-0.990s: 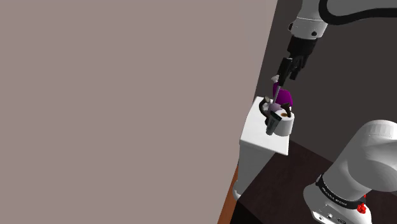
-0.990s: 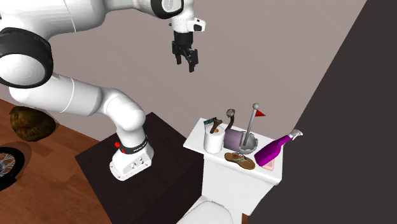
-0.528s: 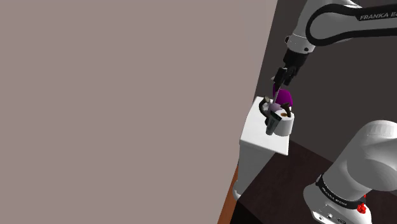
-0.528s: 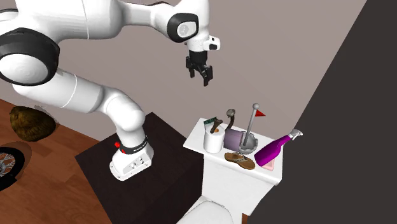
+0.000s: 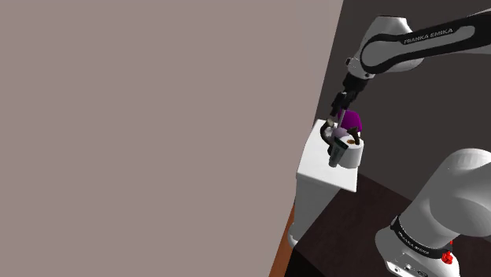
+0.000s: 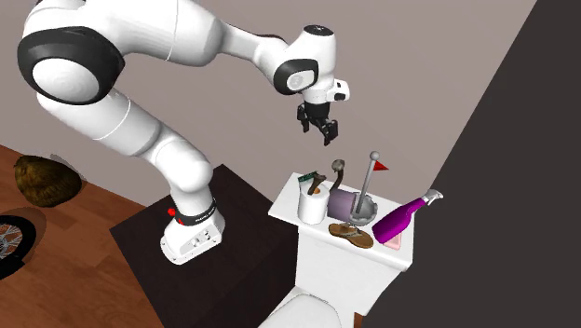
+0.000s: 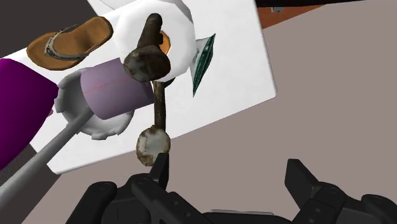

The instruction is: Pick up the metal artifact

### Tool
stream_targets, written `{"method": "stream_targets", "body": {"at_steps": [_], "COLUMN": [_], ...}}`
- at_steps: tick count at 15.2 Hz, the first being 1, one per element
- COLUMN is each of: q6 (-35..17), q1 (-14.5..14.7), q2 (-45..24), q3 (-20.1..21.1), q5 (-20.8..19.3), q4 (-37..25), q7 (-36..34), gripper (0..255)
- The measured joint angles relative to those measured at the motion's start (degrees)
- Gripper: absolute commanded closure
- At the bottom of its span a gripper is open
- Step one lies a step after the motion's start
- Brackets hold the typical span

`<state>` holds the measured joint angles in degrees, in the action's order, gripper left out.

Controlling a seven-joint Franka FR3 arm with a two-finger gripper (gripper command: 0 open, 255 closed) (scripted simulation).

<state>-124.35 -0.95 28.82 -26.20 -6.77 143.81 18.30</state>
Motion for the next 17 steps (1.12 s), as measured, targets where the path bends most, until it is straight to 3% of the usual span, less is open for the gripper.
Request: {"method": "stream_targets", "body": {"at_steps": [3,8,16,17], "q6": [-5.8,-13.3,-19.3,-19.7], "q1": [1.2,5.3,7.4,7.5], "q2": [-5.3,-16.0,-21.8,-22.0], "q3": [-4.5,-11.9,-14.4,-14.4], "q5": [2.0,10.3,16.8,17.1], "q4": [-0.7,-4.6,-3.3,-3.1], "q7": [5.3,15.9,22.0,22.2], "gripper": [0,0,0,255]}}
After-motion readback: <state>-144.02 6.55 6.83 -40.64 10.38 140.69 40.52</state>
